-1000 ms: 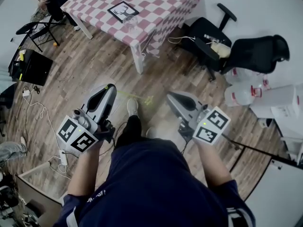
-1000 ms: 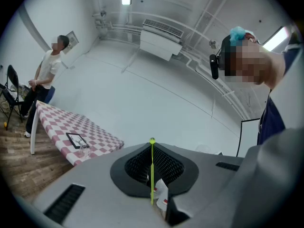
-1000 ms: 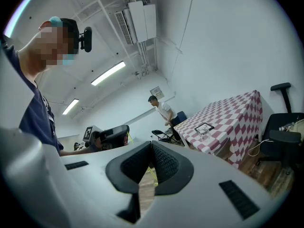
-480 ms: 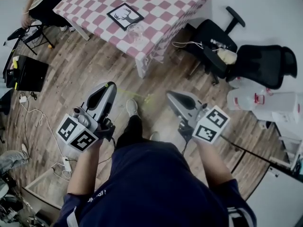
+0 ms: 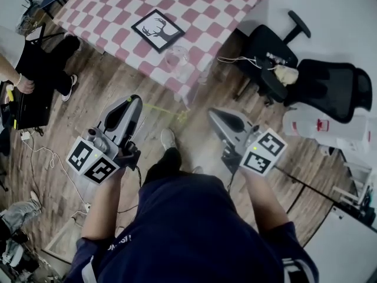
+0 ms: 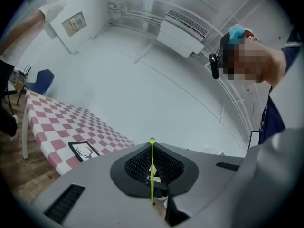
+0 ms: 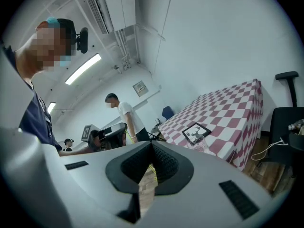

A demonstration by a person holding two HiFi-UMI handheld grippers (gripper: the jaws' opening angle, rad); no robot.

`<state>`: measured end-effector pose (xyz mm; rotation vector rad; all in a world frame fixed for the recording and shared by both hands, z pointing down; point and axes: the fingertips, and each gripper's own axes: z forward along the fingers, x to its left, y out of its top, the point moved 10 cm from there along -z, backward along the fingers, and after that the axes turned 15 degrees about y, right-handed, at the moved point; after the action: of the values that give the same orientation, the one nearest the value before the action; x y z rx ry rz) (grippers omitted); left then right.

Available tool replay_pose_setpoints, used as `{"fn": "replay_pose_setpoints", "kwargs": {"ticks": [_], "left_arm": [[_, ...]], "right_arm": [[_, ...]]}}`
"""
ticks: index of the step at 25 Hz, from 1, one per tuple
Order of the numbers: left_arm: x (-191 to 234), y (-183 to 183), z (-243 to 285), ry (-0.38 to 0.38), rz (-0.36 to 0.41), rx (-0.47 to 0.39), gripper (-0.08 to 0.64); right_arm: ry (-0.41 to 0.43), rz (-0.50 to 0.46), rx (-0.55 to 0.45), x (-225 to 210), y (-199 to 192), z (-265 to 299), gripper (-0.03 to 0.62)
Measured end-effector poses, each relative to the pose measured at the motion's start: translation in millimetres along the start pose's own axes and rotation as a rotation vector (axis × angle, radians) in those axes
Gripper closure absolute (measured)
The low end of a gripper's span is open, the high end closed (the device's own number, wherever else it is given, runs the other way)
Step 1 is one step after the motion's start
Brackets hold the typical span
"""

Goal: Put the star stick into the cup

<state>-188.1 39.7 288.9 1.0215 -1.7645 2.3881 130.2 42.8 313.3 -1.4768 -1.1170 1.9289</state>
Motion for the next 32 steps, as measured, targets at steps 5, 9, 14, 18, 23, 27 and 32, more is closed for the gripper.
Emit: {"fn": "replay_pose_setpoints", "kwargs": {"ticks": [5,9,14,18,23,27,32], "left_arm": [[32,23,33,-0.025,0.001,0.006,0.526],[47,39,56,-0.046,0.023,0.004,0.526],[58,54,84,-0.055,0.061,0.000,0.526],[64,59,107,-0.047,0.092,0.000,0.526],[65,62,138,-0.022,0.158,0.002,0.526],[62,59,164,-0.007,0.246,0.017,0.526],[62,42,194,0.004,0.333,0.055,0.526]], "right_arm": [[-0.035,0.009,0.000,-23,17,24,0.577],[-0.055,0.011,-0.004,-35,27,36,0.577],[-0.067,0.030,-0.001,-49,34,42,0.576],[-0.061,0.046,0.001,-68,39,46,0.577],[-0.031,0.071,0.015,-98,49,50,0.577],[-0.012,0.086,0.034,-122,58,53,0.577],[-0.001,0.110,0.050,-150,62,52,0.577]]}}
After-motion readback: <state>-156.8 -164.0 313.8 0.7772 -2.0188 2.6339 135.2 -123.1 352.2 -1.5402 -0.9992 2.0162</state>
